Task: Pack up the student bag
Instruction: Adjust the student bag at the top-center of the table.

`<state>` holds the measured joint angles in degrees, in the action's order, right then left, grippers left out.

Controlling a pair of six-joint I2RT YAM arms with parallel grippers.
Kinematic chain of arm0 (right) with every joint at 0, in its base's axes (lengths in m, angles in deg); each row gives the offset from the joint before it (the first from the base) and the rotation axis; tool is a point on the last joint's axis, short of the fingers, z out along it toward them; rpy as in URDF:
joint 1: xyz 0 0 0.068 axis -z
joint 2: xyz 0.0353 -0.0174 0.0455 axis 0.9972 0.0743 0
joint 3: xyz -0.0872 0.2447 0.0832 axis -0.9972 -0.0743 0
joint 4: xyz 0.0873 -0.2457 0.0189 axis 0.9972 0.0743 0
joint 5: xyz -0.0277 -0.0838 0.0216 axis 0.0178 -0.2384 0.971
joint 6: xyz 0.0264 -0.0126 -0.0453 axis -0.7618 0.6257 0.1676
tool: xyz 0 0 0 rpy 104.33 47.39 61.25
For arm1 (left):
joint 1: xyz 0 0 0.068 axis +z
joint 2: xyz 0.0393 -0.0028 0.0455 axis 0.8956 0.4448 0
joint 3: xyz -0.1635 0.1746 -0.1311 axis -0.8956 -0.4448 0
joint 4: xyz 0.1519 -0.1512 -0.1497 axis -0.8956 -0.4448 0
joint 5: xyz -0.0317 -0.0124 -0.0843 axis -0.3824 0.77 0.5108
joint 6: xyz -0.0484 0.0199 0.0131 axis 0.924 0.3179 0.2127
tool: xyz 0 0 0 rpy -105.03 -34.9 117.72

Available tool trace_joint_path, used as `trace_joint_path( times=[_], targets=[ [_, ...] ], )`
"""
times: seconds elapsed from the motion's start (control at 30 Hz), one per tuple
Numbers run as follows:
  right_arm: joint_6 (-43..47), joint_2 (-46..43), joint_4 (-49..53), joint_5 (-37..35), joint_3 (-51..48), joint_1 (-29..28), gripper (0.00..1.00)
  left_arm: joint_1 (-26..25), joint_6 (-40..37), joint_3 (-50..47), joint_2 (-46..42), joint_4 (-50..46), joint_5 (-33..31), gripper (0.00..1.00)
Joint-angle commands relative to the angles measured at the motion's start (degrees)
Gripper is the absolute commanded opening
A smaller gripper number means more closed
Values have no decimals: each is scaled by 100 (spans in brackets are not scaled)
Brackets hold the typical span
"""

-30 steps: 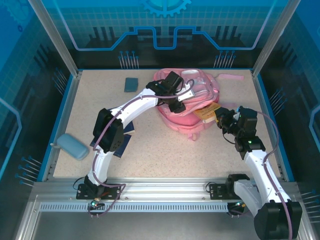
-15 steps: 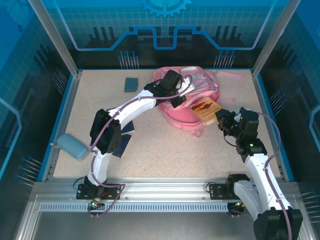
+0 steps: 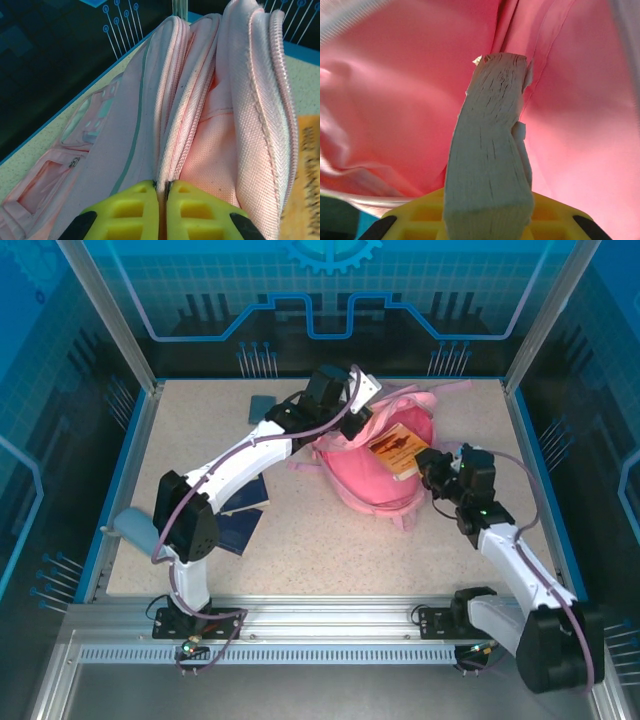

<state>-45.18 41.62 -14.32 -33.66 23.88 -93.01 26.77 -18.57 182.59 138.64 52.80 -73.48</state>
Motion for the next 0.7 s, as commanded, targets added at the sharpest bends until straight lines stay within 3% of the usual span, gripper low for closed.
trace_joint_path(
  times=[0.0,0.33,0.5,0.67],
  targets=[
    [81,508,-1206,-483,383,-310,22,-6,517,-10,-375,1041,181,0],
    [-193,3038,-3343,-521,1233,-558,23,4,806,13,-322,1122,253,0],
    [-148,3837,-2981,-678,1812,-698,26,10,887,9,-292,1054,258,0],
    [-30,4278,-2108,-548,2306,-764,43,60,961,-97,-286,1069,225,0]
  ],
)
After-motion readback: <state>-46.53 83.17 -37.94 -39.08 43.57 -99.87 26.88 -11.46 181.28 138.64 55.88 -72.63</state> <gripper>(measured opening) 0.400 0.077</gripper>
